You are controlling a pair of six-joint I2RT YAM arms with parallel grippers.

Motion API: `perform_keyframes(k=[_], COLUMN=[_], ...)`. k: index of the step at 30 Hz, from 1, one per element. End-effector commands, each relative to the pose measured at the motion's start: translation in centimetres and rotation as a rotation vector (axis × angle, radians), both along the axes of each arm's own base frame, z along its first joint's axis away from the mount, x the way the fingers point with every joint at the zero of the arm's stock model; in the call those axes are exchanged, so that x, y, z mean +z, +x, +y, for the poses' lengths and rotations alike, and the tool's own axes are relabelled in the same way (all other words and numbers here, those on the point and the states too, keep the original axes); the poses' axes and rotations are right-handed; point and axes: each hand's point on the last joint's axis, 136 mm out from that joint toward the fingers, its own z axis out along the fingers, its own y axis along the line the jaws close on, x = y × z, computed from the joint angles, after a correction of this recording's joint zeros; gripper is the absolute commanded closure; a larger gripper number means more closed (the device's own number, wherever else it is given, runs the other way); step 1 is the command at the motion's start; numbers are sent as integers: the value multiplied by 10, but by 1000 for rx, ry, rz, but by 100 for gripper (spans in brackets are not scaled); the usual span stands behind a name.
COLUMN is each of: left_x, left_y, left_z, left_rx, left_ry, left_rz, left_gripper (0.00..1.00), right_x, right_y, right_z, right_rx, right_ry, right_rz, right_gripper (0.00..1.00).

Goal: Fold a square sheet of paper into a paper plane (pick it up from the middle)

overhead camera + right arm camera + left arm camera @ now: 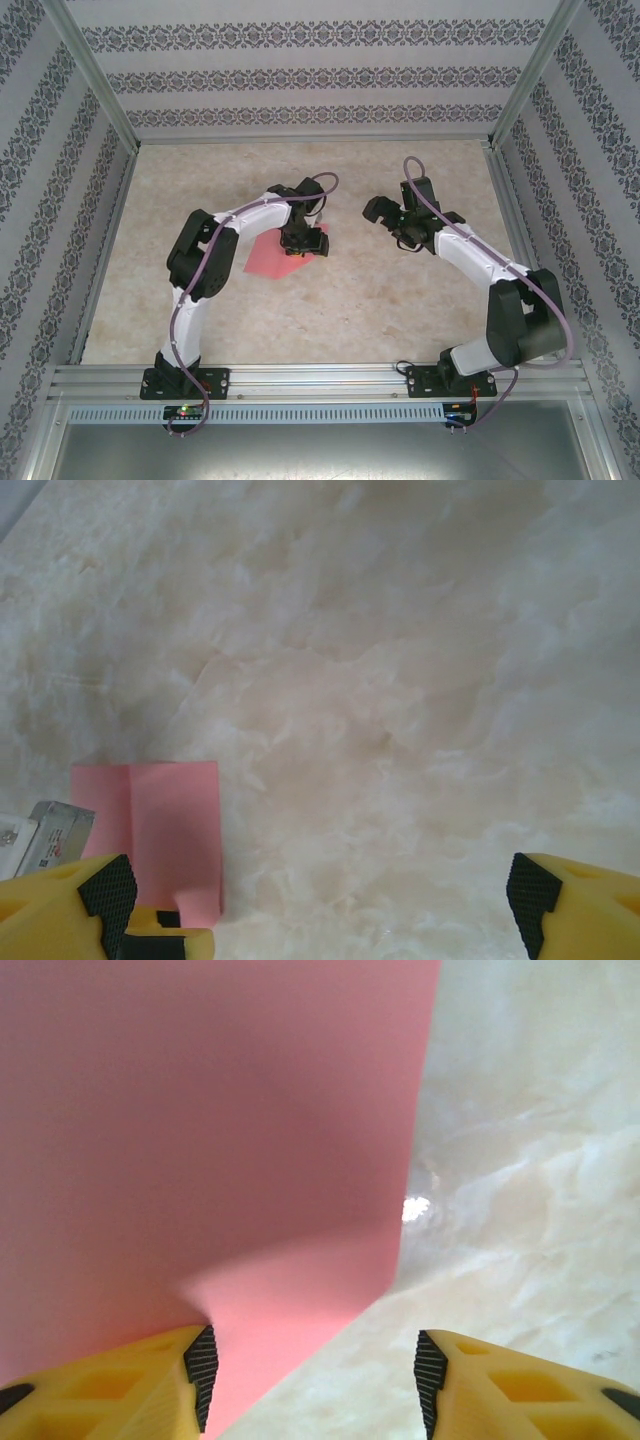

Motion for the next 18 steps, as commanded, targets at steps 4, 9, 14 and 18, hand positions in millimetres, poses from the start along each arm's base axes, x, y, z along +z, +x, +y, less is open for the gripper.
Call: perform_keyframes(k=[4, 9, 14, 18], left_x=[8, -1, -8, -11], left_y=[-1, -3, -5, -7], left_z=[0, 14, 23, 25], left_rx=[58, 94, 111, 117], left_ry=[-100, -53, -26, -20], left_rz=[14, 22, 24, 25], left_gripper=[48, 68, 82, 87], right_x=[-11, -24, -38, -51], right_y=[-3, -6, -11, -17], right_z=[56, 103, 138, 160], right_rx=[127, 231, 301, 343], right_ry=[117, 163, 198, 213], right_rz=[36, 94, 152, 205], right_gripper=[17, 49, 80, 87])
